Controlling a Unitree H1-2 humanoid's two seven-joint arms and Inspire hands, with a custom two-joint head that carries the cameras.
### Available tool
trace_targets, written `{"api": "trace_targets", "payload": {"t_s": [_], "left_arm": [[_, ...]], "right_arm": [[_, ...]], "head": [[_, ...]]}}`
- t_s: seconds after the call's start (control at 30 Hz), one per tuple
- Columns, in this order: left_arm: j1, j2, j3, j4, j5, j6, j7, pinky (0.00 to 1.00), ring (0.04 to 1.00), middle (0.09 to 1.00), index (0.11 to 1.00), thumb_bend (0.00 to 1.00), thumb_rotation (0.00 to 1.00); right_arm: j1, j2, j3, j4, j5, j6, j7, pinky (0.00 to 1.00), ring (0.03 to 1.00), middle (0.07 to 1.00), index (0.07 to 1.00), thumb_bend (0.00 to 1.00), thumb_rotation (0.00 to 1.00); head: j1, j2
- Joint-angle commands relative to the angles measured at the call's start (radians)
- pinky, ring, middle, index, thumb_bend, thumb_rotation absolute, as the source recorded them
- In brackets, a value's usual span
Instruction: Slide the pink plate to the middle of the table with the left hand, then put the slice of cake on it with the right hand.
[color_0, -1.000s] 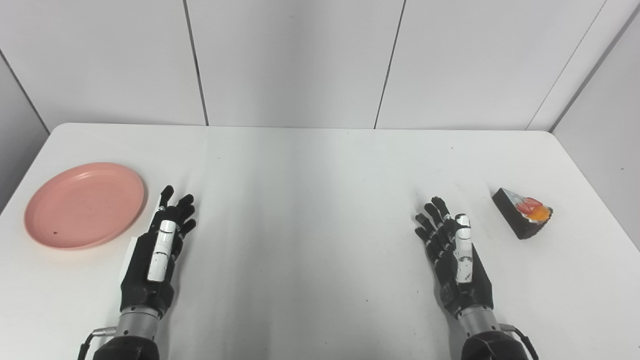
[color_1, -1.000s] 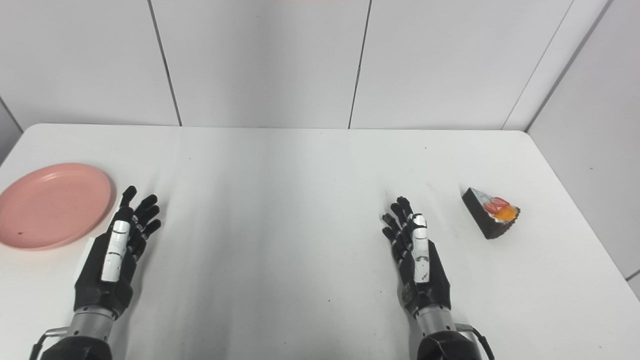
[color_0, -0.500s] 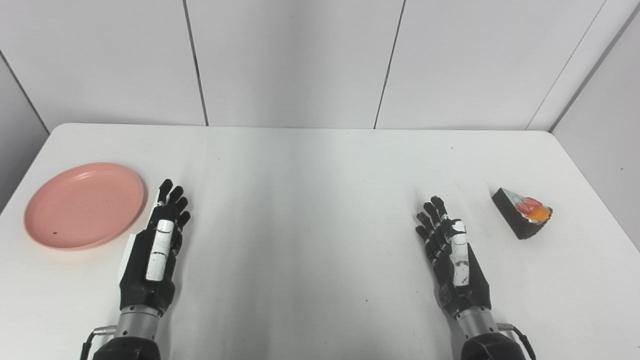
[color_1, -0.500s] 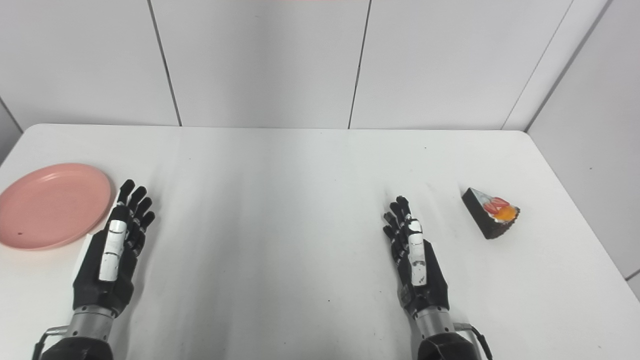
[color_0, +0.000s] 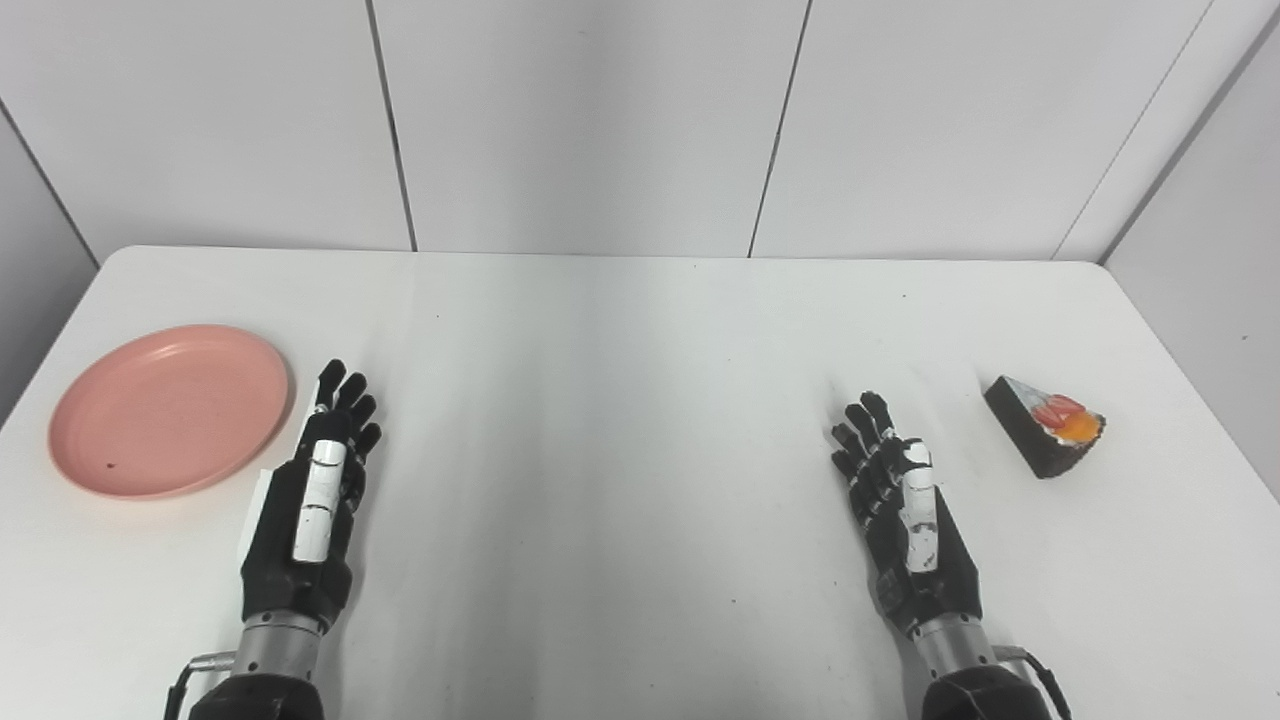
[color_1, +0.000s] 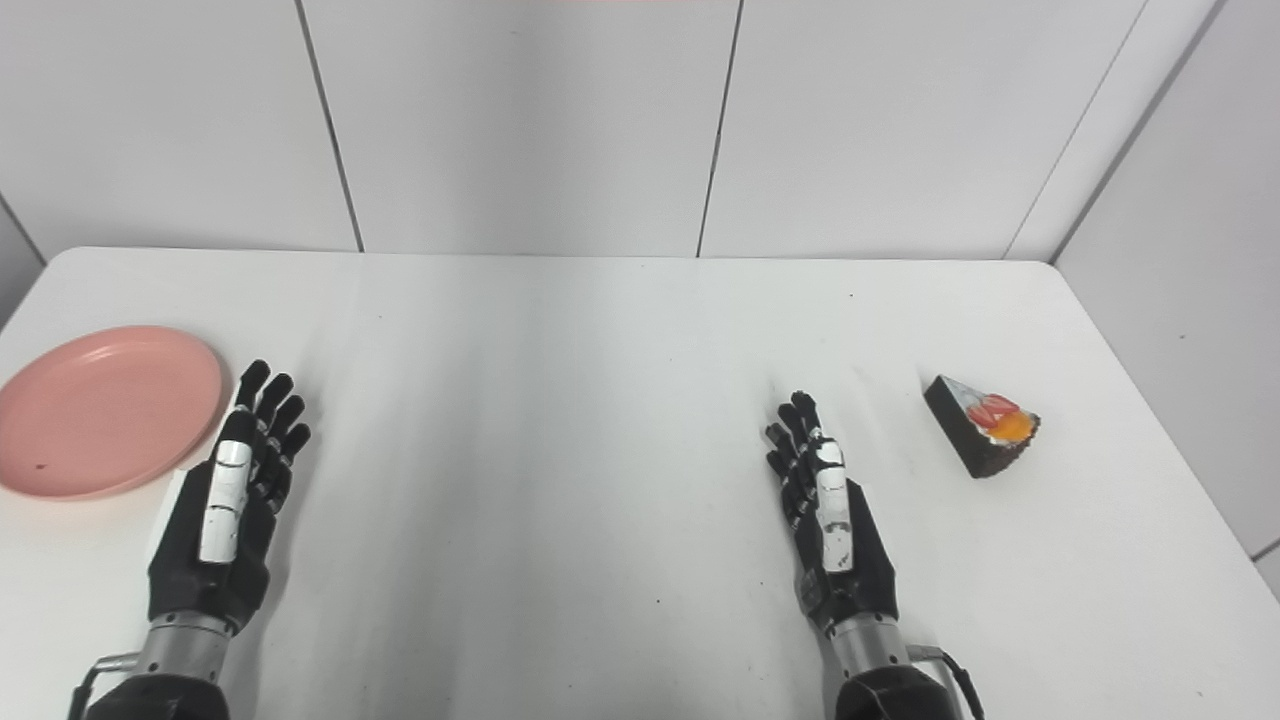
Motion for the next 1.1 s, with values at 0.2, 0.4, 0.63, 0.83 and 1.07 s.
{"api": "trace_targets", "payload": {"t_s": [0.2,0.4,0.63,0.83,1.07], "left_arm": [[-0.012,-0.004,-0.019,0.010,0.044,-0.053,0.006,1.00,0.995,1.000,1.000,0.82,0.88],[-0.009,-0.023,-0.041,0.053,0.079,-0.085,0.014,0.98,0.975,0.988,1.000,0.80,0.89],[-0.012,-0.049,-0.064,0.109,0.099,-0.124,0.024,0.98,0.976,0.992,1.000,0.75,0.87],[-0.018,-0.052,-0.082,0.159,0.124,-0.162,0.024,0.98,0.978,0.997,1.000,0.72,0.90],[-0.020,-0.037,-0.086,0.187,0.129,-0.183,0.016,0.96,0.975,1.000,1.000,0.70,0.92]], "right_arm": [[-0.022,-0.018,-0.014,0.021,0.020,-0.083,0.026,1.00,0.972,0.985,0.995,0.85,1.00],[-0.027,-0.042,-0.038,0.090,0.061,-0.133,0.071,1.00,0.981,0.996,1.000,0.84,1.00],[-0.040,-0.068,-0.058,0.169,0.102,-0.173,0.114,1.00,0.986,1.000,1.000,0.83,1.00],[-0.048,-0.073,-0.066,0.200,0.109,-0.171,0.118,1.00,0.970,0.989,1.000,0.83,1.00],[-0.050,-0.062,-0.058,0.205,0.096,-0.170,0.110,1.00,0.955,0.975,0.995,0.84,1.00]], "head": [[0.069,-0.041],[0.132,-0.091],[0.217,-0.154],[0.234,-0.196],[0.218,-0.226]]}}
